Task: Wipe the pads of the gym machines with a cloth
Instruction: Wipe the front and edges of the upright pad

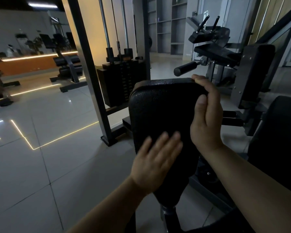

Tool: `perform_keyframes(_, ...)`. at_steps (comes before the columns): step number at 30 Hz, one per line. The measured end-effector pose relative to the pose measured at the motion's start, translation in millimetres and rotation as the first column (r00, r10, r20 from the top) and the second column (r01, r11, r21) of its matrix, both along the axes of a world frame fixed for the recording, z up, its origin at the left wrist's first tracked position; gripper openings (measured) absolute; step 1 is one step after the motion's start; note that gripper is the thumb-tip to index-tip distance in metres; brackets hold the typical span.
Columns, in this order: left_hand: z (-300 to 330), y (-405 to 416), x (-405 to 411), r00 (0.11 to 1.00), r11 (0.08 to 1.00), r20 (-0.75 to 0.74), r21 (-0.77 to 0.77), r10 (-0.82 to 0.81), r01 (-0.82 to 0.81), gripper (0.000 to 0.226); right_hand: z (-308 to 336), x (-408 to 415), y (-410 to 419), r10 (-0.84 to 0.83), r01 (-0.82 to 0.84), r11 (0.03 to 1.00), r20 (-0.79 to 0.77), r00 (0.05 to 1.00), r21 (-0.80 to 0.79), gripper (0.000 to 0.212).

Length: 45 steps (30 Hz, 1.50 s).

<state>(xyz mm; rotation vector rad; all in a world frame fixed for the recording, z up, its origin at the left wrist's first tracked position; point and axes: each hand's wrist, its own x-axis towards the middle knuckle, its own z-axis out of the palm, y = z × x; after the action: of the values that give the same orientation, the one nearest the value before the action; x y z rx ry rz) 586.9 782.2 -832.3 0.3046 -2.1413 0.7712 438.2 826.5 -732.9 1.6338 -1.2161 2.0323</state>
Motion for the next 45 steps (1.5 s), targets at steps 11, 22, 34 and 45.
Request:
perform_keyframes(11, 17.0, 2.5, 4.7, 0.998, 0.998, -0.052, 0.049, 0.040, -0.037, 0.050, -1.2, -1.4, -5.0, -0.049, 0.049, 0.999, -0.032, 0.998, -0.003, 0.042)
perform_keyframes(22, 90.1, 5.3, -22.2, 0.668, 0.903, -0.741, 0.330, 0.068, 0.273, 0.045, 11.4, 12.1, -0.6, -0.011, 0.007, 0.999, 0.108, 0.994, 0.034, 0.029)
perform_keyframes(34, 15.6, 35.9, -37.5, 0.501, 0.768, -0.836, 0.468, 0.225, 0.437, 0.056, 6.5, 10.6, -5.4, -0.049, 0.051, 0.998, 0.069, 0.996, -0.025, 0.041)
perform_keyframes(45, 108.5, 6.8, -35.1, 0.494, 0.862, -0.846, 0.391, 0.198, 0.324, 0.043, 7.3, 13.3, -4.6, -0.046, 0.049, 0.999, 0.098, 0.994, -0.020, 0.039)
